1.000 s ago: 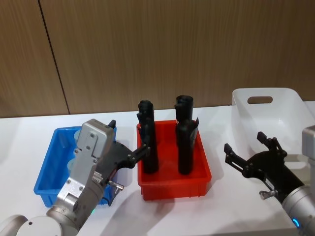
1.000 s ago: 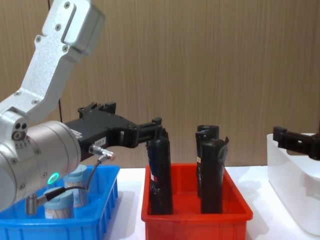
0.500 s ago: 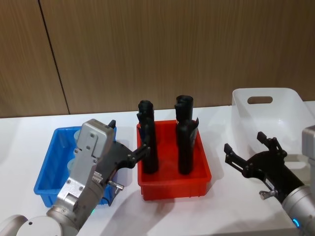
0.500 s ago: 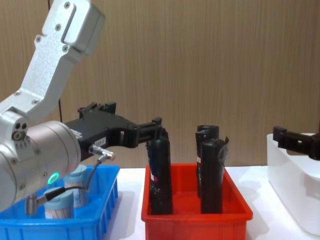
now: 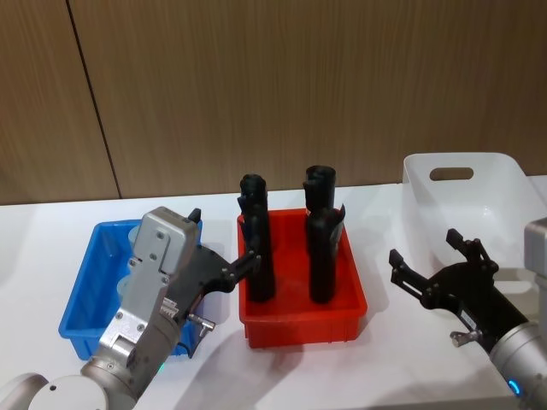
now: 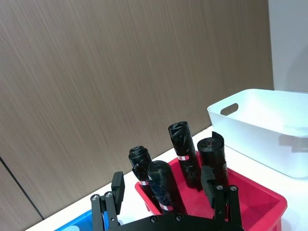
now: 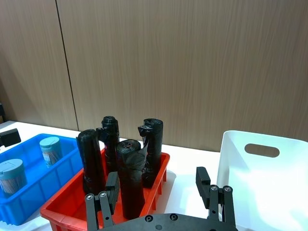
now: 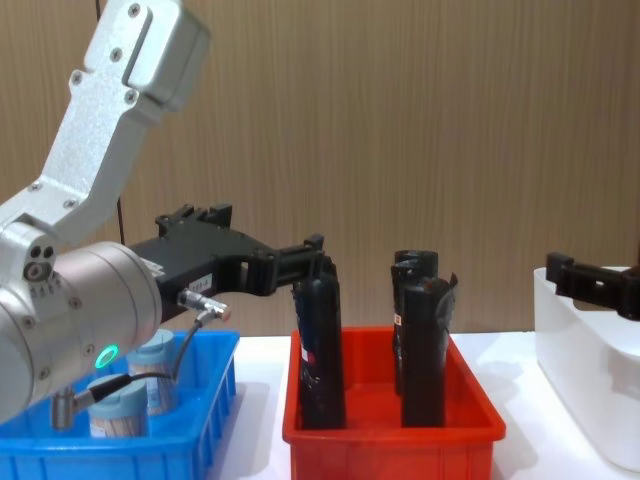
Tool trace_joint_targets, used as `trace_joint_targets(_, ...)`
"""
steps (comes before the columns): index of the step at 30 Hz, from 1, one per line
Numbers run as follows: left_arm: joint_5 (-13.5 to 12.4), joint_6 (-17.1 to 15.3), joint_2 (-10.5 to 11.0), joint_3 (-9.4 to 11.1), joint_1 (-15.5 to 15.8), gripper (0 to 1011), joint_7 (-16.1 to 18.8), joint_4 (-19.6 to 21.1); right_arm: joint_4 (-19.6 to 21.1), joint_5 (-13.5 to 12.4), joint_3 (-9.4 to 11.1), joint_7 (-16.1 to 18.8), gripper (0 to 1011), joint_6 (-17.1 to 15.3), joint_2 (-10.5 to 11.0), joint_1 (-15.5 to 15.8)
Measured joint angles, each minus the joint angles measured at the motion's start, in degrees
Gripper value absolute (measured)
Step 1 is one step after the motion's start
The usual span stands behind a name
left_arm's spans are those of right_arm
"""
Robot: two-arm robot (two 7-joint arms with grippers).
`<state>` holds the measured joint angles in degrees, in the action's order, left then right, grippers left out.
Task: Pick the cotton swabs from the blue box and place them into the white box.
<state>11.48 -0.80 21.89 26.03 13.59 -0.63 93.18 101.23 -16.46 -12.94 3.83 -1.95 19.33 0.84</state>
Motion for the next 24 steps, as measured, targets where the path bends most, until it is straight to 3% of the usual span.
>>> trace_joint_targets(24, 0.00, 0.00, 0.00, 0.00, 0.00, 1004, -0.01, 0.00, 0.00, 0.00, 0.00, 0.00, 1002, 0.00, 0.00, 0.00)
